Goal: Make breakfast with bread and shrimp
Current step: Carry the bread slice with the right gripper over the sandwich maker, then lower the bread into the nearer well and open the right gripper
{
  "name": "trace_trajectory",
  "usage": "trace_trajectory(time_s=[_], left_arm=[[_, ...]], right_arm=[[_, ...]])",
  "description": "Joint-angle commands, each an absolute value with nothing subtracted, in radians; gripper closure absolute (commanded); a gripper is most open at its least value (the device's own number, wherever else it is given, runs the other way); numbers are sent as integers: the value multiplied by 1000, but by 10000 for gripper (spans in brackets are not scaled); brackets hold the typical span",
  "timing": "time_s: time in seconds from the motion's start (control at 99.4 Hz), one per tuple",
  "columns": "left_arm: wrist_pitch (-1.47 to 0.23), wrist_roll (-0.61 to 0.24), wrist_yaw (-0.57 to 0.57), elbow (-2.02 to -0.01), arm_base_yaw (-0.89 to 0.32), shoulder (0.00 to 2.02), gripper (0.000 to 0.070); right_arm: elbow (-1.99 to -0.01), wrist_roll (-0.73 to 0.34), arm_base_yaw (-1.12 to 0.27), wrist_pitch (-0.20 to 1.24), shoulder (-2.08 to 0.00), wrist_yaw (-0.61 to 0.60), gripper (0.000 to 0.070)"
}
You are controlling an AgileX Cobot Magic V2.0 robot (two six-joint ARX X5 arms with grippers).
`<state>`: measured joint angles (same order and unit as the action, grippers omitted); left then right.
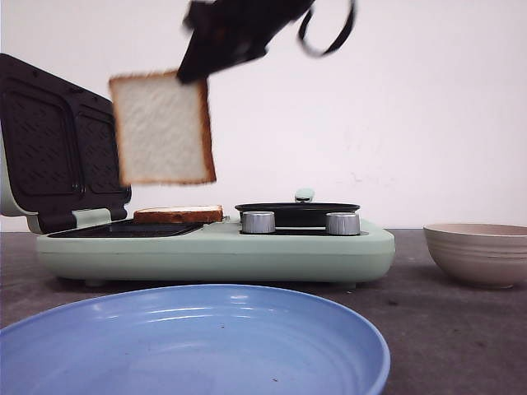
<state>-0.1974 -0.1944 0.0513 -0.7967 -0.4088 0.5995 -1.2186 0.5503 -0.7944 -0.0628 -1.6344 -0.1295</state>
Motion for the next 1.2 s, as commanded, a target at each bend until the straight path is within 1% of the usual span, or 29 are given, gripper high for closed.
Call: trace_trajectory(time_s=[0.0, 0.141, 0.221, 0.342, 0.473, 0.573, 0.805, 0.956, 0.986, 1.006, 1.036, 1.107, 1.117, 1.147, 1.187], left_arm=[[-186, -196, 52, -805, -413, 599, 266], [-186, -196, 52, -805, -413, 593, 266], [-186, -196, 52, -805, -413, 592, 266], [-186, -196, 52, -805, -413, 592, 266], [-187, -196, 52, -805, -413, 591, 266], [-187, -196, 52, -805, -413, 591, 266], [-191, -197, 52, -805, -413, 587, 266], [-195, -196, 52, -805, -413, 582, 266], [-195, -196, 52, -805, -413, 580, 266], [-195, -196, 52, -805, -413, 580, 266], [-195, -196, 52, -805, -413, 580, 266], [-196, -196, 52, -805, -413, 580, 266], [-196, -196, 52, -805, -413, 580, 266], [-196, -196, 52, -805, -413, 580, 266], [-196, -197, 52, -805, -413, 580, 266]], right_arm=[[-1243, 698, -819, -145, -1677, -96, 696], [-1243, 830, -836, -231, -1733, -96, 695], [-1243, 877, -844, -265, -1761, -93, 695], [-1243, 926, -850, -270, -1792, -69, 695], [-1243, 936, -851, -270, -1813, -69, 695], [-1243, 976, -853, -285, -1834, -63, 695], [-1243, 972, -857, -292, -1872, -61, 695], [-1243, 893, -858, -272, -1872, -77, 693], [-1243, 877, -858, -270, -1872, -79, 676], [-1243, 867, -858, -269, -1872, -78, 647], [-1243, 849, -858, -269, -1872, -78, 575], [-1243, 807, -858, -263, -1872, -78, 379], [-1243, 803, -858, -260, -1872, -78, 363], [-1243, 794, -858, -255, -1872, -78, 342], [-1243, 787, -858, -245, -1872, -78, 340]])
